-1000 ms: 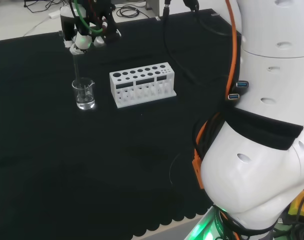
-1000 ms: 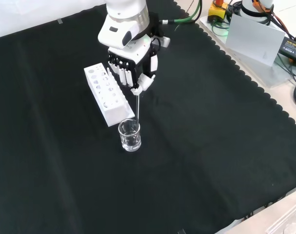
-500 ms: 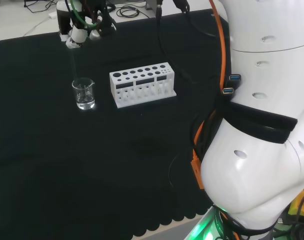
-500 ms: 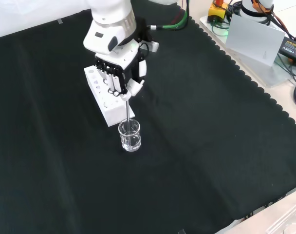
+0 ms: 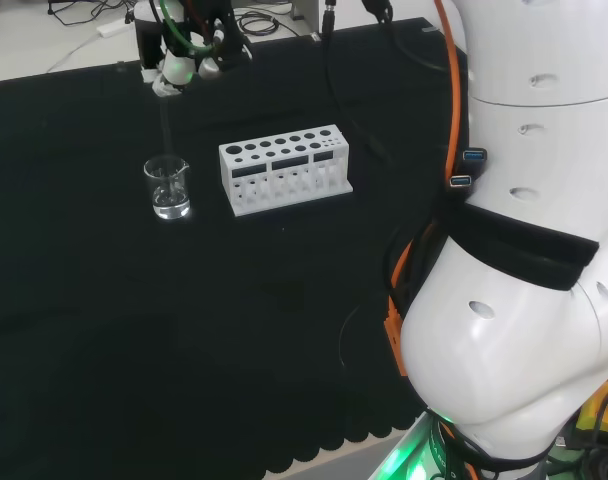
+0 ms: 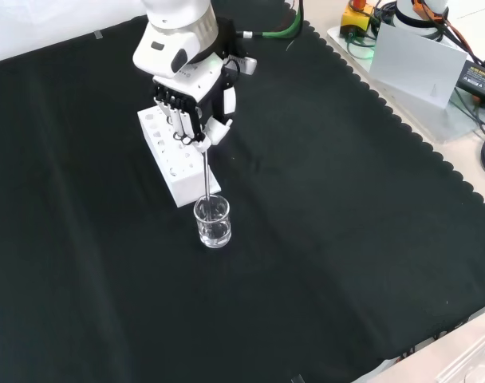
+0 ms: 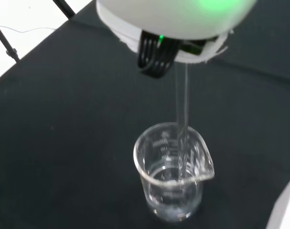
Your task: Stir in the beaker to the left of the white test tube rack with the glass rod.
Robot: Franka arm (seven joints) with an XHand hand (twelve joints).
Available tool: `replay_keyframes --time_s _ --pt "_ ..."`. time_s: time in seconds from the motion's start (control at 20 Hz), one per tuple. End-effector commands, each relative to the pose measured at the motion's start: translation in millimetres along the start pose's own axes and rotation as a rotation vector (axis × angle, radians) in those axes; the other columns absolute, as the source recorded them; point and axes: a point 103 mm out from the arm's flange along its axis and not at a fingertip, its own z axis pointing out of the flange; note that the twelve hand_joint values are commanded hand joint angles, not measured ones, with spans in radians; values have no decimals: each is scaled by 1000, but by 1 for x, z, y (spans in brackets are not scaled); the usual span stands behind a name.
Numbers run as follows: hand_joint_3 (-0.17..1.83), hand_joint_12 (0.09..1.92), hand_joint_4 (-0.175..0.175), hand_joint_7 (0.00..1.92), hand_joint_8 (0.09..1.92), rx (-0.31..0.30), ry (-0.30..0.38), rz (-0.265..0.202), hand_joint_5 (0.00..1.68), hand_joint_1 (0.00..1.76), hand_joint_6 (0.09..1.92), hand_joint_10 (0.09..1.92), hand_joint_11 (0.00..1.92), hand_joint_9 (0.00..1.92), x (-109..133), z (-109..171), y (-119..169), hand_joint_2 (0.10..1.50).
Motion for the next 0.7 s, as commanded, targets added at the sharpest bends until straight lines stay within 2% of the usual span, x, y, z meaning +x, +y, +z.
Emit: replay_keyframes --time_s 0.05,0.1,0.15,0.2,0.35,0.55,0.7 --pt "820 601 -175 1294 970 -3 -11 26 1386 1332 276 768 1688 1666 -6 -1 -15 565" --pt "821 601 -175 1294 970 -1 -16 26 1386 1332 277 768 1688 1666 -5 -1 -15 564" --pt "822 601 -175 1295 970 -37 -2 -22 1387 1332 277 768 1688 1667 -4 -1 -17 563" --pt "823 601 -175 1295 970 -42 -37 17 1387 1332 278 768 1688 1667 2 -1 -21 563" --pt "827 601 -175 1297 968 -62 4 -7 1387 1332 280 768 1688 1668 14 1 -25 560" --pt "832 600 -175 1299 966 -58 10 -31 1388 1332 281 767 1687 1668 36 -2 -22 556" --pt "834 600 -175 1300 965 -61 10 -43 1389 1332 282 766 1687 1668 42 -4 -21 555"
